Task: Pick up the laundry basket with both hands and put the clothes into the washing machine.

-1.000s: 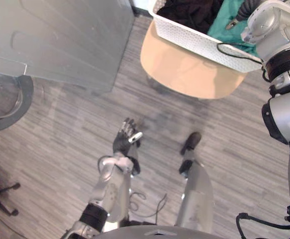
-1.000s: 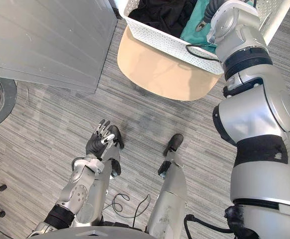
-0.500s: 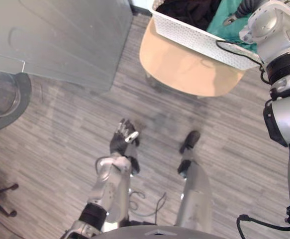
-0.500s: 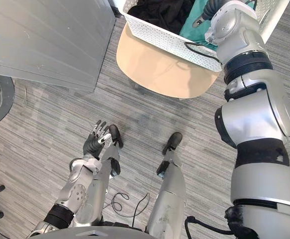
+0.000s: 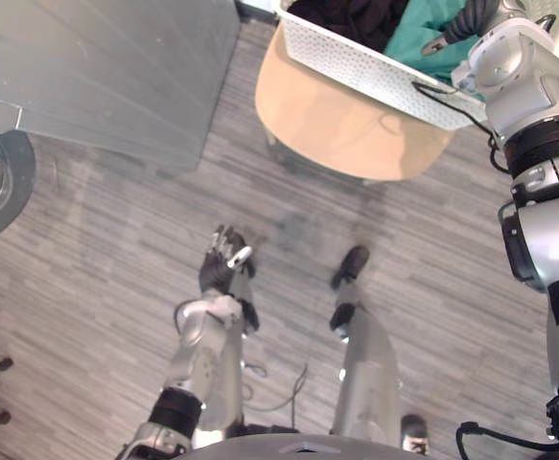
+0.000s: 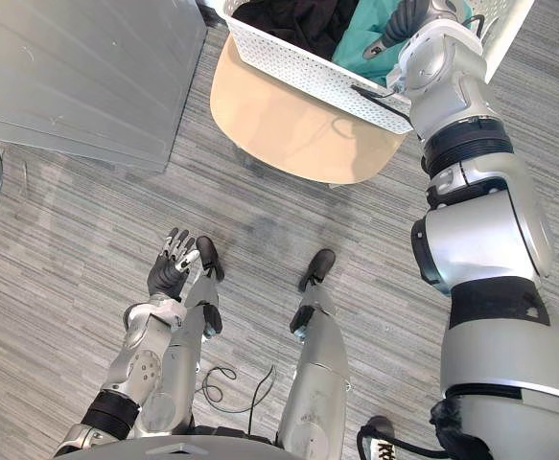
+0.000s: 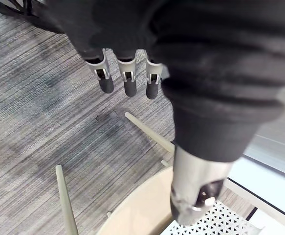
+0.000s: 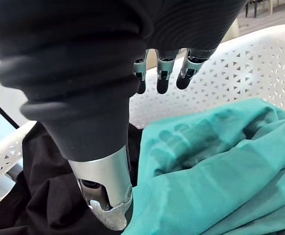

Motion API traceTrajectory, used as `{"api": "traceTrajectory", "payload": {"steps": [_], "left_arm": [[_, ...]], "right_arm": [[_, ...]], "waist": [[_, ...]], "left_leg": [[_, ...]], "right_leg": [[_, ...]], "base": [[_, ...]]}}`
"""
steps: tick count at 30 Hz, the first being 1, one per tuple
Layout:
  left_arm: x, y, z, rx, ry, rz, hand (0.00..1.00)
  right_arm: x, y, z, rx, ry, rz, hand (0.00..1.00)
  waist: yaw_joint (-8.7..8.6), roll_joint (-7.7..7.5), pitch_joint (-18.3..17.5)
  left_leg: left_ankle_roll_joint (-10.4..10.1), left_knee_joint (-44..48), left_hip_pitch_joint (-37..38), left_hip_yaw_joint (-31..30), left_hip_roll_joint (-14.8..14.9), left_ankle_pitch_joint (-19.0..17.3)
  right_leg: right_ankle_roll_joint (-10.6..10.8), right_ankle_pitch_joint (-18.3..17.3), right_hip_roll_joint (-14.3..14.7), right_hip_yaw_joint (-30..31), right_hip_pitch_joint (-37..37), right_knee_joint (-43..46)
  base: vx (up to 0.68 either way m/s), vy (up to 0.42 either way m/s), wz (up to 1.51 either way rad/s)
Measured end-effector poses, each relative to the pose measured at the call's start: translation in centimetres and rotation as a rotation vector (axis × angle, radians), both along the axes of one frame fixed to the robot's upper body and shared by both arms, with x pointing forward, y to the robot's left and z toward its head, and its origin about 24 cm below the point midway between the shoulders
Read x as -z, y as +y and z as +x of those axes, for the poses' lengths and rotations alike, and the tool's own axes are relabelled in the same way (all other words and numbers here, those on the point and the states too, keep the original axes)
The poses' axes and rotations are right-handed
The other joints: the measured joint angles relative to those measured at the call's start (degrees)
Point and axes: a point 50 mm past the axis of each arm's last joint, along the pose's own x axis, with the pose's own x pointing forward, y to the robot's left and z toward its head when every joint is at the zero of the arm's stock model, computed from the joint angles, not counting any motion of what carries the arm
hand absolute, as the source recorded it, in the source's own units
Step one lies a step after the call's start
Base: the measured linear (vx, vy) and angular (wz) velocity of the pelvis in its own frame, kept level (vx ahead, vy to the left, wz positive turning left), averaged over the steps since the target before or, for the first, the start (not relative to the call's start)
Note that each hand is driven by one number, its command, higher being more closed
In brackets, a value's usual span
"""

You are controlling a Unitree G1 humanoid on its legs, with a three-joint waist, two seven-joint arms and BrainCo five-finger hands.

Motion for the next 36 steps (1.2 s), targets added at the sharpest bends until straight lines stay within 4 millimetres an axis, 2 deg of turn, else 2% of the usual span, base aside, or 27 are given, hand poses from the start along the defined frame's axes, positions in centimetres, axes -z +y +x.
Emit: {"api": "traceTrajectory", "payload": {"steps": [3, 6, 7, 8, 10, 13, 15, 17, 19, 20, 22, 24, 25, 26, 27, 28, 29, 32, 33, 34, 36], "left_arm": [[-0.7, -0.1, 0.6, -0.001, -0.025, -0.004, 0.00], [-3.0, 0.1, 2.7, -0.034, -0.096, 0.013, 0.00], [-4.1, 0.0, 3.4, -0.034, -0.131, 0.025, 0.00], [-4.6, -0.2, 3.8, -0.030, -0.148, 0.039, 0.00], [-6.2, -0.8, 5.1, -0.028, -0.192, 0.095, 0.00], [-7.3, -0.9, 6.3, -0.037, -0.208, 0.181, 0.00], [-7.3, -0.8, 6.4, -0.042, -0.210, 0.224, 0.00], [-6.4, -0.6, 6.0, -0.039, -0.181, 0.243, 0.00], [-4.4, 0.0, 5.0, -0.031, -0.119, 0.271, 0.00], [-3.8, 0.1, 4.7, -0.024, -0.101, 0.279, 0.00], [-1.5, -0.2, 3.2, 0.038, -0.037, 0.311, 0.00], [-0.1, -1.0, 2.0, 0.129, -0.014, 0.363, 0.00], [0.5, -1.2, 1.6, 0.164, -0.004, 0.396, 0.00], [1.9, -0.9, 0.9, 0.202, 0.036, 0.443, 0.00], [3.2, -0.3, 0.2, 0.214, 0.088, 0.475, 0.00], [3.8, 0.0, -0.2, 0.217, 0.111, 0.487, 0.00], [5.5, 1.0, -1.4, 0.228, 0.180, 0.534, 0.00], [6.8, 2.1, -2.7, 0.238, 0.240, 0.560, 0.00], [7.2, 2.3, -3.1, 0.246, 0.254, 0.559, 0.00], [7.2, 2.3, -3.2, 0.251, 0.256, 0.557, 0.00], [7.2, 2.1, -3.2, 0.259, 0.255, 0.553, 0.00]], "right_arm": [[0.3, 0.0, -0.4, -0.059, -0.053, 0.084, 0.00], [4.5, 0.7, -0.7, -0.174, -0.085, 0.246, 0.00], [6.2, 0.8, -1.0, -0.210, -0.099, 0.335, 0.00], [6.9, 0.8, -1.2, -0.222, -0.106, 0.374, 0.00], [10.1, 0.3, -2.1, -0.237, -0.127, 0.544, 0.00], [13.6, -1.1, -3.4, -0.200, -0.152, 0.735, 0.00], [14.7, -1.7, -3.6, -0.176, -0.168, 0.833, 0.00], [14.7, -1.9, -4.1, -0.183, -0.192, 0.859, 0.00], [14.2, -1.5, -5.3, -0.228, -0.234, 0.841, 0.00], [14.1, -1.5, -5.6, -0.236, -0.245, 0.834, 0.00], [14.6, -3.0, -7.2, -0.219, -0.285, 0.833, 0.00], [16.5, -4.5, -8.7, -0.155, -0.266, 0.839, 0.00], [17.6, -4.9, -9.0, -0.127, -0.242, 0.842, 0.00], [19.2, -5.4, -9.6, -0.090, -0.195, 0.846, 0.00], [20.0, -5.7, -10.0, -0.080, -0.167, 0.848, 0.00], [20.2, -5.7, -10.0, -0.082, -0.154, 0.847, 0.00], [21.3, -5.8, -9.7, -0.064, -0.110, 0.859, 0.00], [23.0, -5.7, -8.3, -0.033, -0.021, 0.880, 0.00], [23.5, -5.4, -7.6, -0.036, 0.033, 0.875, 0.00], [23.8, -5.0, -6.9, -0.047, 0.082, 0.860, 0.00], [24.4, -4.8, -6.6, -0.047, 0.131, 0.845, 0.00]], "waist": [[-0.51, -0.76, 0.5], [-2.37, -2.87, 1.8], [-3.59, -3.69, 2.3], [-4.14, -4.04, 2.5], [-6.09, -5.83, 3.6], [-7.93, -8.14, 4.9], [-8.10, -8.98, 5.3], [-7.63, -9.02, 5.3], [-6.83, -8.98, 5.3], [-6.76, -8.98, 5.3], [-5.91, -8.97, 5.2], [-5.67, -9.33, 3.7], [-5.65, -9.81, 2.9], [-5.61, -10.19, 1.6], [-5.67, -10.22, 0.8], [-5.67, -10.21, 0.6], [-5.75, -10.52, -0.6], [-5.68, -10.78, -2.1], [-5.55, -10.52, -2.9], [-5.57, -9.61, -3.5], [-5.68, -8.76, -3.9]], "left_leg": [[0.1, 2.1, -0.5, 0.1, 0.7, -0.5], [0.0, 10.9, -2.0, 0.2, 3.3, -4.7], [-0.1, 15.3, -2.8, 0.0, 4.5, -6.7], [-0.2, 17.3, -3.1, -0.1, 5.2, -7.7], [-0.5, 24.0, -4.1, -0.5, 8.2, -11.3], [-0.7, 30.4, -4.4, 0.9, 12.2, -14.1], [-0.9, 32.2, -4.1, 0.9, 13.4, -14.6], [-0.8, 33.7, -2.9, 0.8, 14.2, -14.9], [-0.8, 36.0, 0.2, 1.0, 14.8, -16.7], [-0.7, 36.7, 0.9, 1.1, 14.6, -17.4], [-0.4, 41.7, 4.0, 1.7, 13.9, -22.1], [0.3, 42.2, 5.5, 1.9, 11.4, -25.6], [0.4, 41.4, 5.9, 2.2, 10.2, -25.8], [0.7, 39.8, 6.8, 2.2, 7.8, -25.9], [1.4, 39.2, 7.9, 2.1, 6.0, -26.4], [1.9, 39.1, 8.7, 2.1, 5.4, -26.7], [2.3, 37.2, 10.4, 2.1, 3.6, -27.0], [1.6, 33.5, 12.0, 2.0, 2.1, -26.4], [1.3, 31.4, 12.4, 1.8, 1.2, -25.6], [1.2, 29.0, 12.4, 1.1, 0.7, -23.8], [1.5, 25.1, 12.5, -2.0, -1.1, -20.4]], "right_leg": [[-0.1, 0.0, 0.0, 0.3, -0.2, 0.7], [-0.7, -1.9, -0.7, 0.6, -0.2, 5.8], [-1.2, -3.9, -1.0, 0.8, -0.2, 8.7], [-1.5, -4.8, -1.1, 0.9, -0.3, 10.0], [-2.1, -7.6, -1.0, 1.0, -0.3, 14.8], [-1.9, -10.8, -1.1, 0.8, -0.1, 19.7], [-2.1, -11.3, -1.1, 0.1, 0.6, 20.9], [-2.4, -11.5, -1.2, -0.5, 2.5, 21.2], [-2.2, -12.2, -1.7, -0.8, 6.8, 21.2], [-1.9, -12.3, -2.3, -1.0, 8.0, 21.1], [-0.2, -12.1, -5.4, -1.8, 12.8, 21.0], [1.6, -11.5, -7.9, -1.4, 15.0, 20.4], [2.0, -10.7, -8.5, -1.1, 15.8, 19.2], [1.3, -9.5, -8.7, 0.5, 17.1, 17.0], [0.4, -8.5, -7.8, 4.0, 18.0, 16.5], [0.3, -8.3, -7.4, 5.9, 18.2, 16.5], [0.9, -8.1, -6.7, 9.4, 18.7, 16.8], [0.5, -7.8, -5.1, 6.6, 20.0, 13.2], [0.5, -7.9, -5.0, 4.4, 20.9, 9.8], [1.1, -6.7, -3.8, 3.8, 21.9, 6.0], [2.0, -5.2, -2.9, 3.2, 23.4, 2.2]], "base": [[0.00, -0.014, -0.03], [-0.03, -0.100, -0.07], [-0.08, -0.105, -0.04], [-0.13, -0.134, -0.08], [-0.16, -0.114, -0.11], [-0.16, -0.092, -0.06], [-0.13, -0.058, -0.02], [-0.07, -0.016, 0.06], [-0.04, 0.046, 0.14], [-0.03, 0.136, 0.25], [-0.01, 0.236, 0.30], [0.01, 0.260, 0.35], [0.05, 0.263, 0.52], [0.08, 0.224, 0.57], [0.07, 0.205, 0.50], [0.07, 0.191, 0.39], [0.06, 0.118, 0.22], [0.07, 0.008, 0.07], [0.10, -0.075, -0.13], [0.09, -0.083, -0.11], [0.10, -0.083, 0.08]]}}
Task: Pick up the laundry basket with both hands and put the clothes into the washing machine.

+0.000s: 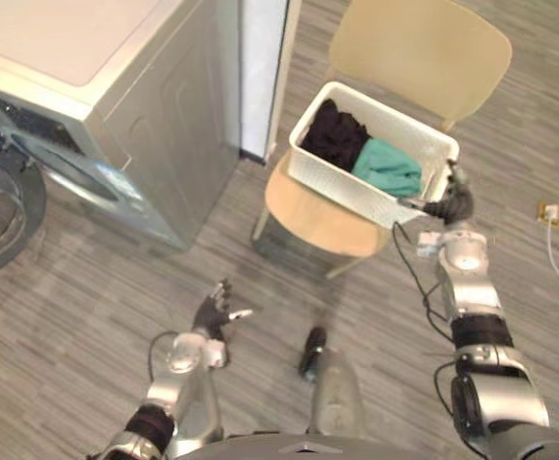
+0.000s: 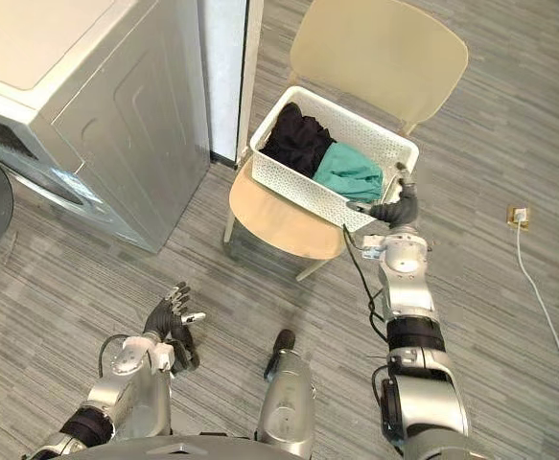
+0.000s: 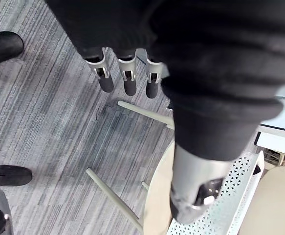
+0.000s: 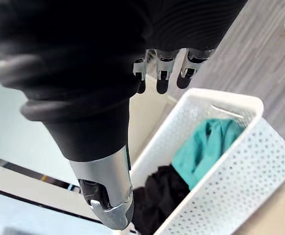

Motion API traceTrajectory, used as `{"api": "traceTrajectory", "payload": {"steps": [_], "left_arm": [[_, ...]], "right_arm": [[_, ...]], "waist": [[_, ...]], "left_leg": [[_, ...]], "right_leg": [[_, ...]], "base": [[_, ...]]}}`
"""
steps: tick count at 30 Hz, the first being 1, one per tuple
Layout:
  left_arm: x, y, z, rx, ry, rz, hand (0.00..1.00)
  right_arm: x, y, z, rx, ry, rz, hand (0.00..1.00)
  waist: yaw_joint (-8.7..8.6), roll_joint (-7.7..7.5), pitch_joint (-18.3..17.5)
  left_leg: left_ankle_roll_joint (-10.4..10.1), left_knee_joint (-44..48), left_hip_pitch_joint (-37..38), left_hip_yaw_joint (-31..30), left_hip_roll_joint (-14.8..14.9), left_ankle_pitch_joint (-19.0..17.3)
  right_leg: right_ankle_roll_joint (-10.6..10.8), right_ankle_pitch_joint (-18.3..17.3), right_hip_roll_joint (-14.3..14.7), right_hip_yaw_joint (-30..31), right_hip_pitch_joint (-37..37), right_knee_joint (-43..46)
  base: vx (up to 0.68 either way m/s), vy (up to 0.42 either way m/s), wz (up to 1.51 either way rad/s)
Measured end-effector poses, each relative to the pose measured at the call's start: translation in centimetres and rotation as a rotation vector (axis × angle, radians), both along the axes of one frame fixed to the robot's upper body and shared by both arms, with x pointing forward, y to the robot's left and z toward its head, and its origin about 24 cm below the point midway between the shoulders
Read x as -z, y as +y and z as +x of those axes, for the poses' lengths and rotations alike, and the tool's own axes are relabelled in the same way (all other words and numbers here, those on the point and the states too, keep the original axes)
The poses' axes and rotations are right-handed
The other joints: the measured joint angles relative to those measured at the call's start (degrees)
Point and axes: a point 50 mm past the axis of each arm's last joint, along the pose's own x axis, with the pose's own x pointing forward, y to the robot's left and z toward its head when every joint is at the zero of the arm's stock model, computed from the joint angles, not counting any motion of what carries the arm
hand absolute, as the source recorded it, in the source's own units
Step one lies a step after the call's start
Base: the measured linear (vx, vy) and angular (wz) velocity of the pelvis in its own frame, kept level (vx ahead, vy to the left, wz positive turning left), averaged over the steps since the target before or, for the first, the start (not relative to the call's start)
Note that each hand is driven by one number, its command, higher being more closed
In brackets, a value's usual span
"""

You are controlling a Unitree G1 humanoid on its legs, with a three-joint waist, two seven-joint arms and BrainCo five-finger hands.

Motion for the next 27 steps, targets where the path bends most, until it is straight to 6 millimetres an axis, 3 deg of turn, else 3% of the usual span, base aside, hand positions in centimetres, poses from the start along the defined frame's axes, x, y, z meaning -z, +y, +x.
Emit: {"api": "traceTrajectory", "payload": {"steps": [2, 5, 6, 9, 10, 12, 16, 19, 20, 23, 25, 27], "left_arm": [[0.1, -0.2, -0.1, 0.004, 0.005, -0.011, 0.00], [0.2, -0.5, -0.5, 0.010, 0.010, -0.030, 0.00], [0.6, -0.4, -1.1, 0.002, 0.029, -0.041, 0.00], [1.3, -0.2, -2.9, -0.028, 0.069, -0.070, 0.00], [1.7, -0.3, -3.5, -0.036, 0.096, -0.082, 0.00], [1.7, -0.4, -4.1, -0.051, 0.109, -0.107, 0.00], [0.4, -1.4, -2.9, -0.044, 0.050, -0.144, 0.00], [-0.6, -1.7, -1.5, -0.034, 0.006, -0.142, 0.00], [-0.6, -1.7, -1.5, -0.035, 0.006, -0.141, 0.00], [-2.2, -1.5, -0.2, -0.041, -0.073, -0.131, 0.00], [-3.2, -1.5, 0.5, -0.064, -0.121, -0.164, 0.00], [-3.7, -1.2, 1.1, -0.111, -0.141, -0.188, 0.00]], "right_arm": [[0.8, -0.5, -0.1, 0.011, 0.061, -0.032, 0.00], [1.9, -1.1, -0.2, 0.021, 0.128, -0.029, 0.00], [2.1, -1.1, -0.1, 0.018, 0.147, -0.033, 0.00], [1.7, 0.1, 1.2, -0.035, 0.184, -0.109, 0.00], [1.4, 0.6, 1.9, -0.049, 0.196, -0.138, 0.00], [-0.2, 1.3, 2.9, -0.065, 0.160, -0.156, 0.00], [-4.0, 2.4, 4.6, -0.077, 0.056, -0.149, 0.00], [-4.3, 3.1, 5.3, -0.085, 0.065, -0.136, 0.00], [-4.3, 3.1, 5.4, -0.084, 0.067, -0.136, 0.00], [-8.4, 4.6, 6.9, -0.108, 0.006, -0.183, 0.00], [-13.9, 5.2, 7.6, -0.104, -0.087, -0.281, 0.00], [-17.9, 5.9, 7.7, -0.102, -0.156, -0.356, 0.00]], "waist": [[-0.16, 0.52, -0.3], [-0.33, 0.71, -0.4], [0.24, 0.95, -0.8], [1.74, 1.99, -1.0], [2.36, 2.98, -1.5], [2.75, 3.55, -1.9], [3.53, 3.14, -1.7], [3.36, 1.63, -0.9], [3.35, 1.57, -0.9], [3.26, 1.79, 0.5], [3.74, 3.09, 1.8], [3.71, 3.87, 3.3]], "left_leg": [[1.0, -1.3, 0.6, -1.8, -0.8, 1.7], [1.3, 0.7, 2.3, -4.9, -0.6, 1.4], [0.8, 2.9, 3.1, -5.9, 0.1, -0.1], [1.5, 10.2, 2.6, -7.0, 2.3, -1.5], [1.9, 14.3, 1.0, -9.3, 3.2, -1.2], [2.4, 15.9, -0.1, -11.5, 3.6, -0.8], [0.9, 8.3, -0.5, -11.2, 3.5, -2.1], [-1.9, 4.8, 0.0, -7.6, 2.6, -0.5], [-1.8, 4.8, 0.0, -7.2, 2.6, -0.4], [-0.4, 10.6, -5.3, -5.3, 2.8, -1.3], [-0.4, 14.2, -9.4, -3.4, 3.8, -4.3], [0.2, 15.6, -12.0, -1.3, 4.7, -5.1]], "right_leg": [[0.8, -0.6, 0.1, -1.0, 0.7, 1.4], [1.0, -4.7, -0.2, -2.9, 4.0, 4.9], [0.8, -7.7, -0.1, -3.2, 5.0, 8.0], [0.5, -12.7, 0.3, -2.8, 6.1, 12.7], [0.3, -14.2, 0.8, -2.7, 6.5, 14.3], [-0.2, -15.8, 0.5, -2.9, 6.0, 16.6], [-1.7, -15.9, 0.1, -2.9, 1.9, 18.2], [-1.1, -15.5, -2.0, -2.0, -0.2, 19.2], [-0.9, -15.3, -2.2, -1.9, -0.5, 19.3], [-0.3, -14.1, -3.0, 1.1, -6.7, 21.5], [0.1, -13.6, -3.0, 4.0, -12.6, 23.8], [0.0, -12.5, -2.4, 6.0, -16.2, 23.3]], "base": [[0.12, -0.116, 0.31], [0.14, -0.155, 0.45], [0.08, -0.212, 0.26], [0.01, -0.191, 0.03], [-0.05, -0.147, -0.04], [-0.03, -0.066, 0.06], [-0.04, -0.036, 0.07], [0.01, 0.028, 0.06], [0.05, 0.081, -0.10], [0.01, 0.115, -0.28], [-0.10, 0.124, -0.46], [-0.11, 0.125, -0.56]]}}
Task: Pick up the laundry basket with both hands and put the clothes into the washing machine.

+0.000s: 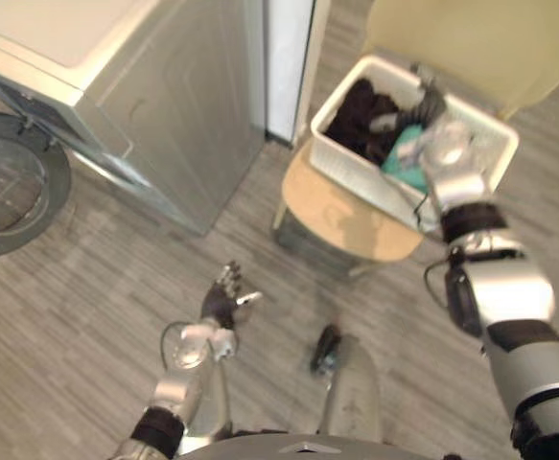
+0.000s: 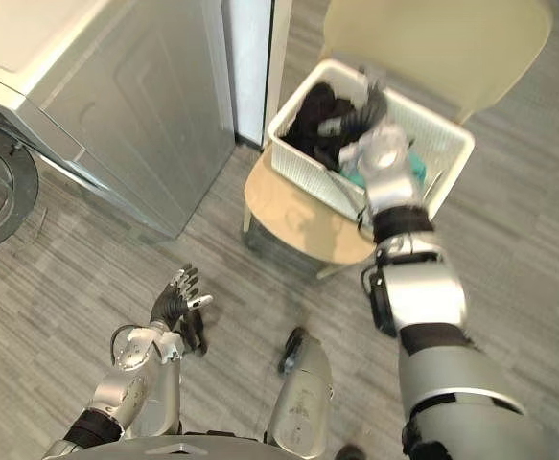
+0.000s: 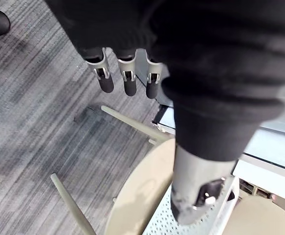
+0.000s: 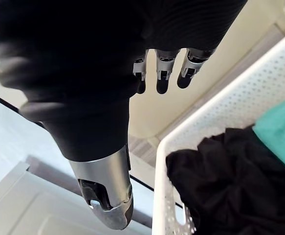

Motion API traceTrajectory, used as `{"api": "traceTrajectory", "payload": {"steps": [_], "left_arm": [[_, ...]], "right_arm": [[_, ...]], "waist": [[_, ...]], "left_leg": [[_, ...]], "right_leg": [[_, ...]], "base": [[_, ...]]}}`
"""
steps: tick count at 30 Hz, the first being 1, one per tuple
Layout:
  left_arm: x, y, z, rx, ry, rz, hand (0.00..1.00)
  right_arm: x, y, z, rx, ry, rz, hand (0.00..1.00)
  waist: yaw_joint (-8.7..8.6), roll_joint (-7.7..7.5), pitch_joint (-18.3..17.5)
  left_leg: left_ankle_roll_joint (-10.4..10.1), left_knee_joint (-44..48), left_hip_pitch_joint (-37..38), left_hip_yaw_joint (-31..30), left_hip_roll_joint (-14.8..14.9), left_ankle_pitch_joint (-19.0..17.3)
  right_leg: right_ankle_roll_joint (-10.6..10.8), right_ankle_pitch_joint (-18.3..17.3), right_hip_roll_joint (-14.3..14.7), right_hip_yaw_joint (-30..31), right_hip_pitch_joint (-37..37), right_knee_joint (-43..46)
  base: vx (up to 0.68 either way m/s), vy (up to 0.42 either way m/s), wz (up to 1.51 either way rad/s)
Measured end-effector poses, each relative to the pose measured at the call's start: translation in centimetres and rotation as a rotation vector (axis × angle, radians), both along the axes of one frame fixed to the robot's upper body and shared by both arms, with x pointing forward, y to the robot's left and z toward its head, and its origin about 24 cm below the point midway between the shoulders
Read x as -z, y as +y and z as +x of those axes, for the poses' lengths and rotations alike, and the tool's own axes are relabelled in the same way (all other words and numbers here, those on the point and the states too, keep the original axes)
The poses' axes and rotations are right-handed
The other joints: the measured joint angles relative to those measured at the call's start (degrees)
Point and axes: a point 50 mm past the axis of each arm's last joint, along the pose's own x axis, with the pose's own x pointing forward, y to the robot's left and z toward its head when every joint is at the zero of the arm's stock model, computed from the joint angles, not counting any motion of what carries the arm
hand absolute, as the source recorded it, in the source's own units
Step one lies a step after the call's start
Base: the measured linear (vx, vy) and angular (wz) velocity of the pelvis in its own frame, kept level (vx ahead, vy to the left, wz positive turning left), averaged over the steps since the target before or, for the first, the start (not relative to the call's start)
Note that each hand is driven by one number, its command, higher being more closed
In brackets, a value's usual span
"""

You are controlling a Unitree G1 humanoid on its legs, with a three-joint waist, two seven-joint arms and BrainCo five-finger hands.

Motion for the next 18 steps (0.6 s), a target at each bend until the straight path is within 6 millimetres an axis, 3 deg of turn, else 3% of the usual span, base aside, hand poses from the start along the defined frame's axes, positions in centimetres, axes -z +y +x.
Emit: {"api": "traceTrajectory", "payload": {"steps": [1, 5, 7, 11, 15, 18], "left_arm": [[-0.2, 0.1, 0.3, -0.014, -0.007, 0.001, 0.00], [-0.6, 0.4, 0.8, -0.067, -0.015, -0.048, 0.00], [-0.8, 0.2, 0.9, -0.075, -0.024, -0.074, 0.00], [-1.0, -0.7, 0.9, -0.086, -0.014, -0.155, 0.00], [-1.6, -1.7, 1.0, -0.085, -0.032, -0.230, 0.00], [-2.5, -1.9, 1.3, -0.072, -0.075, -0.252, 0.00]], "right_arm": [[-1.8, 0.2, -0.2, 0.003, -0.034, -0.040, 0.00], [-4.3, -0.3, -0.6, 0.059, -0.056, -0.181, 0.00], [-5.6, -1.6, -1.1, 0.128, -0.047, -0.264, 0.00], [-7.5, -2.1, -1.5, 0.204, -0.045, -0.424, 0.00], [-8.4, -0.8, -1.5, 0.202, -0.052, -0.529, 0.00], [-8.5, -1.5, -1.6, 0.233, -0.030, -0.561, 0.00]], "waist": [[0.13, 0.00, 0.2], [-0.12, 0.48, 1.4], [0.06, 0.69, 1.5], [0.40, 1.05, 2.6], [0.78, 1.03, 2.6], [0.81, 1.04, 2.8]], "left_leg": [[0.3, -0.3, -1.5, 1.5, 0.2, 0.1], [1.5, -3.1, -3.4, 3.5, 0.0, 1.4], [1.8, -5.9, -5.1, 3.6, -0.6, 3.2], [1.9, -9.0, -6.1, 3.4, -1.2, 5.6], [1.1, -11.7, -7.1, 3.4, -1.1, 7.3], [0.8, -13.1, -8.3, 2.6, -0.9, 8.4]], "right_leg": [[0.2, 1.5, 0.3, 1.1, -2.3, -1.2], [0.5, 5.8, 0.7, 0.4, -3.9, -6.9], [1.0, 8.0, 0.8, -0.6, -5.0, -9.7], [0.8, 8.9, 0.8, -2.7, -5.6, -11.6], [0.2, 9.3, 1.5, -3.6, -7.0, -12.9], [-0.2, 9.6, 2.0, -4.9, -7.6, -13.8]], "base": [[-0.12, 0.143, -0.51], [-0.01, 0.095, -0.22], [0.08, 0.045, 0.06], [0.14, -0.009, 0.12], [0.11, -0.041, -0.01], [0.05, -0.032, 0.07]]}}
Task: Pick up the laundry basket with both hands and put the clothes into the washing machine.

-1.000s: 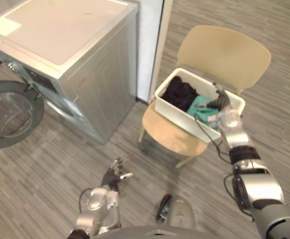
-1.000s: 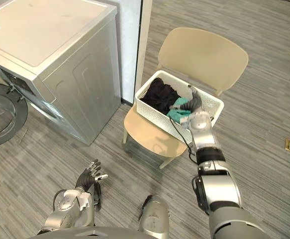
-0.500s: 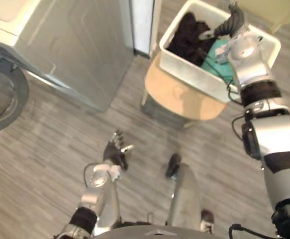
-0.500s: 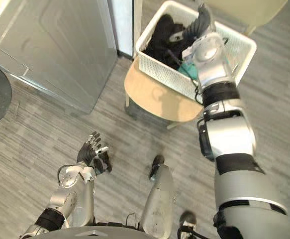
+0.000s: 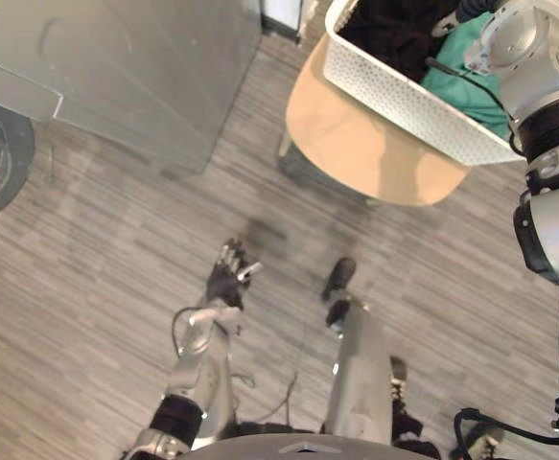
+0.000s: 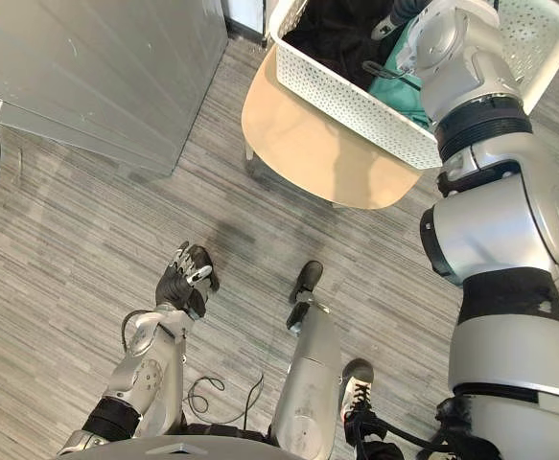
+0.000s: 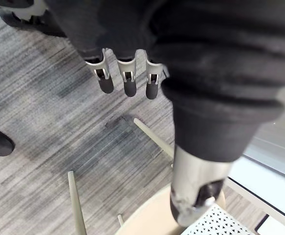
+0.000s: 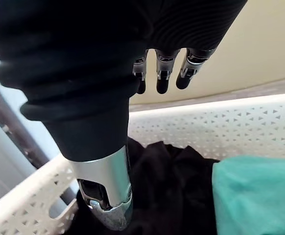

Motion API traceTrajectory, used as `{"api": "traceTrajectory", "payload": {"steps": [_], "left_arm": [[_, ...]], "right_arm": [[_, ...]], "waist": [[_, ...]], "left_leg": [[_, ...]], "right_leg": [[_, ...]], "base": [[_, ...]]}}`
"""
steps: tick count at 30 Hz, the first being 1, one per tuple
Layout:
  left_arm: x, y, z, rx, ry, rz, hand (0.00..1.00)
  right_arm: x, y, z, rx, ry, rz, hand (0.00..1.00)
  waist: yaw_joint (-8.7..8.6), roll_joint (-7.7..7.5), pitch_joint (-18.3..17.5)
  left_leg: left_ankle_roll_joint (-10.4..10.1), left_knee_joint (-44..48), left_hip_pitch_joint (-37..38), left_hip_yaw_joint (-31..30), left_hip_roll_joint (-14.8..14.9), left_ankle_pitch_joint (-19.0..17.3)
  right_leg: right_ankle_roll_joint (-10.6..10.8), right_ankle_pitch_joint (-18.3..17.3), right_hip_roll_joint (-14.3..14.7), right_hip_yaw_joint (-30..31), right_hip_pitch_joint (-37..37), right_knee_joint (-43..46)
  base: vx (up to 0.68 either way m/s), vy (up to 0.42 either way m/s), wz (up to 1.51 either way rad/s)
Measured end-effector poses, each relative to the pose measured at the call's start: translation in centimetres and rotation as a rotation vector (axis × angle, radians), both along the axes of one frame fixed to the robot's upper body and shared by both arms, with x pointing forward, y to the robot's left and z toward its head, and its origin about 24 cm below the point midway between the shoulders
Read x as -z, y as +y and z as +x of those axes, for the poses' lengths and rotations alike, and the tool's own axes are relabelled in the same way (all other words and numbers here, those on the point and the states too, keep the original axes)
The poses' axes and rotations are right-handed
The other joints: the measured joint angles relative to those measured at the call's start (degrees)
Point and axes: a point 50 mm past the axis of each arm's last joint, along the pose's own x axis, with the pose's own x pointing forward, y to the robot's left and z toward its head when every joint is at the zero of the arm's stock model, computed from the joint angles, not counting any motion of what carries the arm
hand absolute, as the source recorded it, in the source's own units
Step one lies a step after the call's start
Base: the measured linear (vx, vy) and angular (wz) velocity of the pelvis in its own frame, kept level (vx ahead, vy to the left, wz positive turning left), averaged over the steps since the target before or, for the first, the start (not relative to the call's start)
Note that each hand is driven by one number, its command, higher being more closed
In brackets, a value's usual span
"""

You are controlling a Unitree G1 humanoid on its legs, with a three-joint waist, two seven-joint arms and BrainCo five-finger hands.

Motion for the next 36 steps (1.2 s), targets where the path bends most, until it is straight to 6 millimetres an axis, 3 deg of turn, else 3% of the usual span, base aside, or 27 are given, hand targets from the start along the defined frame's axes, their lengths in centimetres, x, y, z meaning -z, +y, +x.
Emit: {"api": "traceTrajectory", "payload": {"steps": [4, 13, 20, 26, 30, 36], "left_arm": [[-0.4, 0.0, 0.2, -0.005, -0.016, -0.023, 0.00], [-1.5, -0.1, 0.7, -0.010, -0.064, -0.053, 0.00], [-2.8, -0.1, 0.9, -0.015, -0.117, -0.105, 0.00], [-3.0, -0.2, 0.9, 0.000, -0.132, -0.108, 0.00], [-3.1, -0.3, 0.9, 0.007, -0.137, -0.109, 0.00], [-3.2, -0.4, 0.8, 0.020, -0.149, -0.111, 0.00]], "right_arm": [[0.2, -1.5, -0.3, 0.052, 0.017, -0.014, 0.00], [0.1, -2.6, -0.7, 0.083, 0.029, -0.046, 0.00], [-2.7, -3.7, -2.2, 0.102, -0.051, -0.017, 0.00], [-3.0, -4.0, -2.5, 0.096, -0.068, -0.011, 0.00], [-5.1, -4.4, -3.7, 0.092, -0.133, 0.024, 0.00], [-5.6, -4.5, -4.0, 0.094, -0.164, 0.025, 0.00]], "waist": [[1.06, 0.07, 0.1], [2.68, 0.09, 0.3], [3.83, 0.22, 1.2], [4.47, 0.25, 1.2], [4.77, 0.77, 1.6], [6.63, 0.86, 1.7]], "left_leg": [[-0.2, -2.2, -0.6, -0.5, 0.1, 1.4], [-0.5, -6.6, -3.7, -0.7, 0.0, 4.9], [-0.6, -9.7, -5.9, -0.8, 0.0, 7.2], [-0.6, -9.9, -6.7, -1.1, 0.1, 7.3], [-0.6, -11.4, -8.7, -2.3, -0.1, 8.9], [-1.1, -13.8, -8.9, -3.1, -0.6, 10.9]], "right_leg": [[-0.4, 0.9, 0.8, -1.4, 0.0, -2.3], [-1.1, 1.9, 1.5, -3.1, -3.4, -4.1], [-1.5, 2.7, 2.3, -4.3, -6.0, -5.6], [-1.6, 2.6, 2.2, -5.3, -6.5, -5.6], [-1.8, 2.4, 2.0, -7.1, -8.1, -5.3], [-2.7, 0.3, 0.8, -9.5, -9.8, -1.7]], "base": [[0.02, -0.013, 0.03], [0.01, -0.026, 0.02], [0.02, -0.046, 0.00], [0.03, -0.042, 0.02], [0.02, -0.050, 0.12], [0.01, -0.066, 0.12]]}}
